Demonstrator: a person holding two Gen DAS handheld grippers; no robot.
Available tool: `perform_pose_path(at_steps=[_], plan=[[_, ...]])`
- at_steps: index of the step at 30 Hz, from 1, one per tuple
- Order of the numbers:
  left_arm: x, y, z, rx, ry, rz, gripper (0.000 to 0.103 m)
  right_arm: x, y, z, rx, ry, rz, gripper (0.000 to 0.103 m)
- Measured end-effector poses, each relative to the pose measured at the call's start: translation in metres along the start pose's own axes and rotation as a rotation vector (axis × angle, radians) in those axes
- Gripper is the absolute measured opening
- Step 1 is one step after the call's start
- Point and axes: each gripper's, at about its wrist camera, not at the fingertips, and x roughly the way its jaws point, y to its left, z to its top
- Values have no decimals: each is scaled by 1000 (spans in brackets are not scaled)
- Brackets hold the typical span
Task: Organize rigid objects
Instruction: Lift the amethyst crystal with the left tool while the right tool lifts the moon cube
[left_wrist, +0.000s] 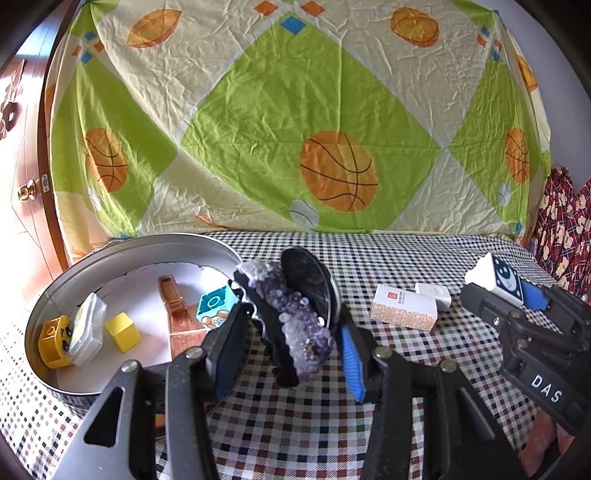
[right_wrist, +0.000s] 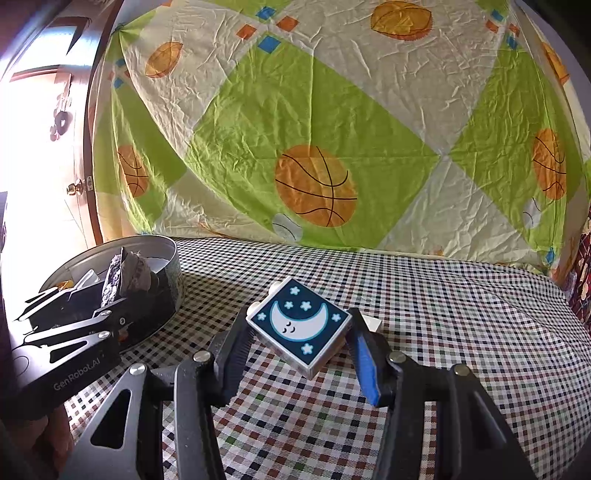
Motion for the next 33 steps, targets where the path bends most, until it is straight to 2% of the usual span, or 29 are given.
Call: perform_pose_path(at_steps=[13,33], plan=[[-5,7,-1,-7,-10,17,47,-9,20,-2,-5,-27,40,53],[-14,19,-1,-20,-30,53,47,-14,40,-4,-21,-58,54,53]])
